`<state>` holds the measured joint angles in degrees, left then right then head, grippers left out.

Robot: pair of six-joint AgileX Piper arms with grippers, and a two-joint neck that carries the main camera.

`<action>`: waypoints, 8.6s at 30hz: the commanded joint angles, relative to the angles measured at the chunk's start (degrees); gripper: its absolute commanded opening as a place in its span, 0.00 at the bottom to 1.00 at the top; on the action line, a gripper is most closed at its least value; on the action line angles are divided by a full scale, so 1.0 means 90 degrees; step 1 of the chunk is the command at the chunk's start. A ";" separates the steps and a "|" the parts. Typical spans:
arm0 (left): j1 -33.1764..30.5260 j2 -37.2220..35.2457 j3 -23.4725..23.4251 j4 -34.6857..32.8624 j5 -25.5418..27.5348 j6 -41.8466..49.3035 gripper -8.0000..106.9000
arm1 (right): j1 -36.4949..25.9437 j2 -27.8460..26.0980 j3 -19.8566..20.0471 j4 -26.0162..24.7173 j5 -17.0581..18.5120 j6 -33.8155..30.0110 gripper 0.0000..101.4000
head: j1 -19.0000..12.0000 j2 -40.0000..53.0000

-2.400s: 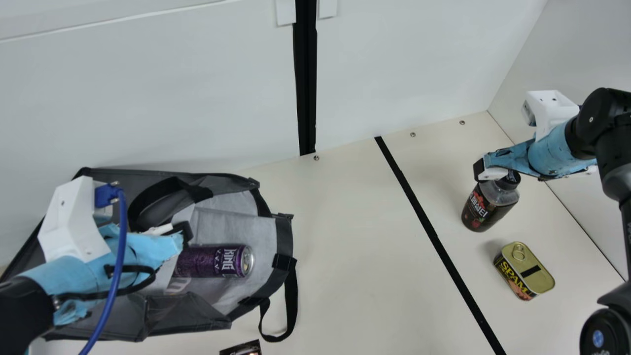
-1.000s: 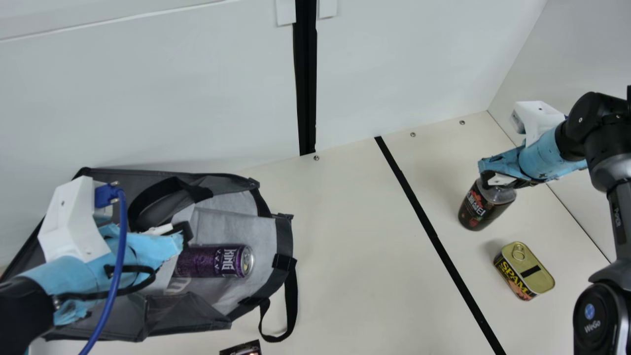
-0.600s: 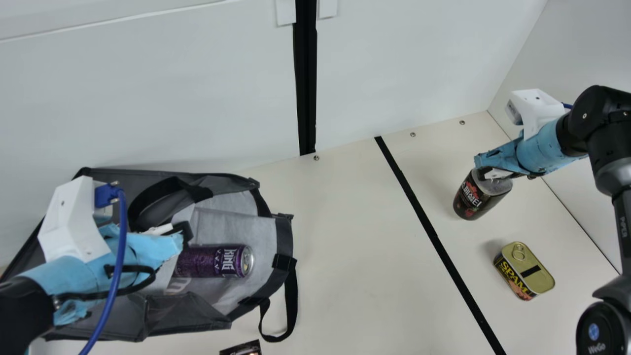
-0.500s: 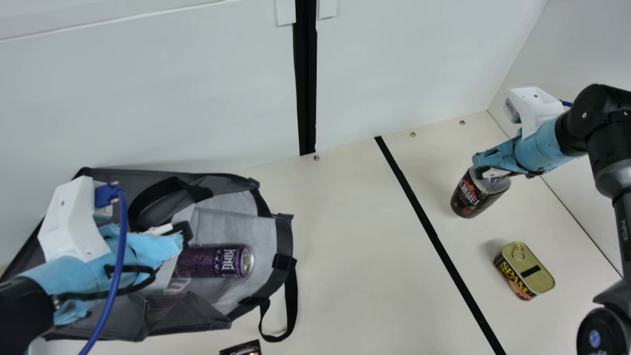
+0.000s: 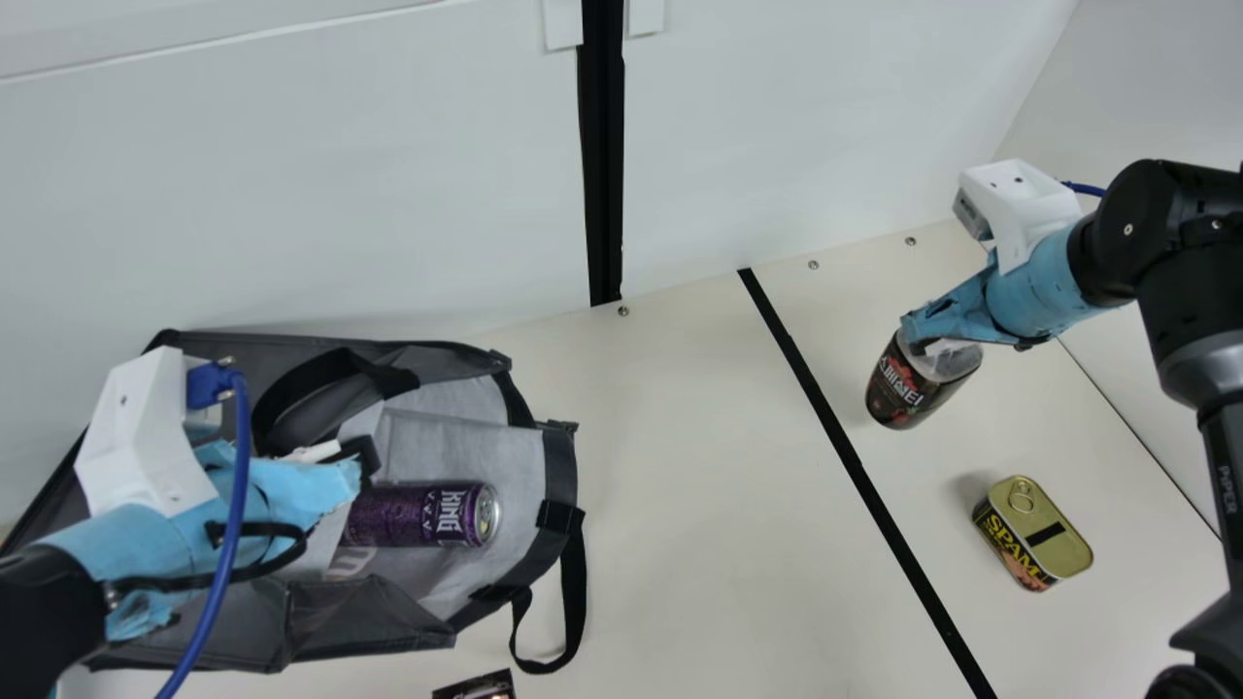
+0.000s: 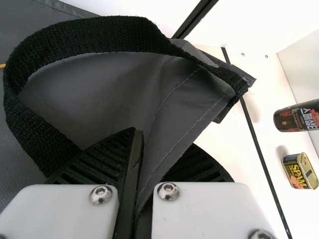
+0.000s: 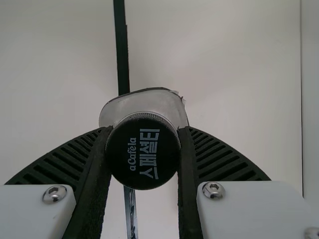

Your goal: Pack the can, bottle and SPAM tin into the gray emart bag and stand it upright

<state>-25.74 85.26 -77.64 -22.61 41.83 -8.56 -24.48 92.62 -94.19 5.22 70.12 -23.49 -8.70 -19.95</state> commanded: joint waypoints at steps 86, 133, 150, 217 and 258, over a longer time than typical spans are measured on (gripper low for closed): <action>0.0000 0.0000 0.0000 0.0000 0.0000 0.0000 0.00 | 0.3368 -0.1410 0.1878 0.2281 -0.0024 -0.3089 0.00 | -0.0144 -0.0005; 0.0000 0.0000 0.0000 0.0000 0.0000 0.0000 0.00 | 0.4086 -0.1150 0.1372 0.3697 -0.1069 -0.2433 0.00 | -0.0144 -0.0005; 0.0000 0.0000 0.0000 0.0000 0.0000 0.0000 0.00 | 0.4767 -0.0592 0.1286 0.3767 -0.1787 -0.2055 0.00 | -0.0144 -0.0005; 0.0000 0.0000 0.0000 0.0000 0.0000 0.0000 0.00 | 0.5649 0.0917 0.0695 0.3825 -0.2573 -0.1921 0.94 | -0.0144 -0.0005; 0.0000 0.0000 0.0000 0.0000 0.0000 0.0000 0.00 | 0.5191 -0.0674 0.1571 0.3027 -0.2512 -0.1137 0.94 | -0.0144 -0.0005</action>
<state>-25.74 85.26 -77.64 -22.61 41.83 -8.56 22.24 86.91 -80.20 32.63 47.82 -34.25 -8.70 -19.86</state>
